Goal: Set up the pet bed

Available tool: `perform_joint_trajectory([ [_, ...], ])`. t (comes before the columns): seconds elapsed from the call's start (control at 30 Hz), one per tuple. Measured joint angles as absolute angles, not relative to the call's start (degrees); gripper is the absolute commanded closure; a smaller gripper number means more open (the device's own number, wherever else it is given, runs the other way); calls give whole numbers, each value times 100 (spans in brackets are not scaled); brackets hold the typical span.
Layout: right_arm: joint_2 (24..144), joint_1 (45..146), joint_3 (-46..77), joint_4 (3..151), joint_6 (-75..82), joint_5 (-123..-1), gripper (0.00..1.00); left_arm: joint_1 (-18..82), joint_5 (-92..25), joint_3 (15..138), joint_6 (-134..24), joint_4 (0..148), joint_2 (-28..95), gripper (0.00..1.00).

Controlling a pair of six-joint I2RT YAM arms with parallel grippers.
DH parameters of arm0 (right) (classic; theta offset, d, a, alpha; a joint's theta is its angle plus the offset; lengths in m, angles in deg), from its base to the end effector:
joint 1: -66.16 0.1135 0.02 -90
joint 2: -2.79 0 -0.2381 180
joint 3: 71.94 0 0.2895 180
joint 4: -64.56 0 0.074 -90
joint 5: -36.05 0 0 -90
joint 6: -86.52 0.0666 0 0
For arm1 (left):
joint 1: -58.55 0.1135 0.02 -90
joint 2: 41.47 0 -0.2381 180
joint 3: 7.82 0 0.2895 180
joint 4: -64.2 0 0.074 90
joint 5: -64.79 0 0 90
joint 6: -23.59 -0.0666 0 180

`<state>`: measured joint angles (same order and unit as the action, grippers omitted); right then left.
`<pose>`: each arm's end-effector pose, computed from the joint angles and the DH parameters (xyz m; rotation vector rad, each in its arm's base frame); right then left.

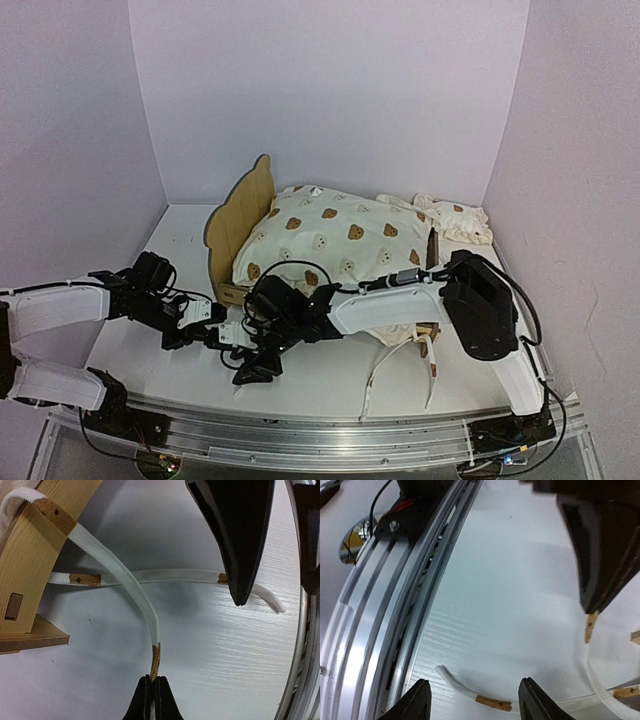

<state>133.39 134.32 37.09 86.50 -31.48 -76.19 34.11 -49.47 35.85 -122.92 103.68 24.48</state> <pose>0.1784 0.5130 0.0945 -1.9130 1.4465 0.7936 0.2205 -0.1302 0.1025 1.7499 1.8395 -0.3475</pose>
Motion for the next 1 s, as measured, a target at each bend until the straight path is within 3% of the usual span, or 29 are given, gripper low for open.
perform_joint_trajectory([
  [0.17,13753,13430,3899,9274,-3974,-7643,41,3411,-4902,3457,-12270,10274,2450,100],
  [0.23,13825,13430,3949,9420,-4198,-7651,47,3411,-4903,3440,-12232,10263,2451,100],
  [0.37,13888,13428,4130,9652,-4401,-7554,80,3411,-4916,3440,-12196,10258,2457,100],
  [0.5,13890,13428,4171,9709,-4409,-7394,100,3411,-4995,3440,-12194,10264,2461,100],
  [0.63,13890,13430,4206,9720,-4033,-7331,100,3411,-5154,3440,-12211,10260,2481,95],
  [0.87,13583,13401,3495,8728,-2398,-7296,100,3413,-5318,3362,-12582,10218,2507,54],
  [1.0,13175,13399,2716,7720,-1142,-7133,100,3453,-5391,3352,-12605,10108,2461,47],
])
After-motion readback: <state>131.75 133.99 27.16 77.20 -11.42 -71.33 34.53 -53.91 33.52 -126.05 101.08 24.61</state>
